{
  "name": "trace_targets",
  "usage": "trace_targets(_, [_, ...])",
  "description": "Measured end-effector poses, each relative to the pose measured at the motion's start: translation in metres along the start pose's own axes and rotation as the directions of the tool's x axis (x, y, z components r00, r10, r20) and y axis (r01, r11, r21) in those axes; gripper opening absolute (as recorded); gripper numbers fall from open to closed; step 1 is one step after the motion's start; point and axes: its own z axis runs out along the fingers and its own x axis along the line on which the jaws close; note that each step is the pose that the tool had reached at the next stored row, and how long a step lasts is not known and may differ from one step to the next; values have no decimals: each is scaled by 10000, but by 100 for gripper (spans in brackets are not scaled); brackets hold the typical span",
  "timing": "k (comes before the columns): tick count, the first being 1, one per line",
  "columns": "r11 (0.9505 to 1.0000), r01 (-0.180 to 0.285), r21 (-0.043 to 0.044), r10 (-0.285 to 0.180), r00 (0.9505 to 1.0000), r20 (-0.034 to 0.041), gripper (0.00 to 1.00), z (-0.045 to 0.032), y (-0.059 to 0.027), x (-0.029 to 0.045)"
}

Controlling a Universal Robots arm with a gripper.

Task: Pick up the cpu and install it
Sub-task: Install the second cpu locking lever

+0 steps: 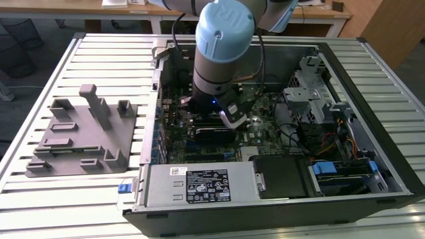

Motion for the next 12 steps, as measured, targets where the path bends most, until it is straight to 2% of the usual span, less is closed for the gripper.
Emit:
trace_targets(9, [10000,2,4,-2,10000,6,11,-40,13,2])
trace_targets(12, [10000,2,-22,-2,10000,10,11,-71,23,3])
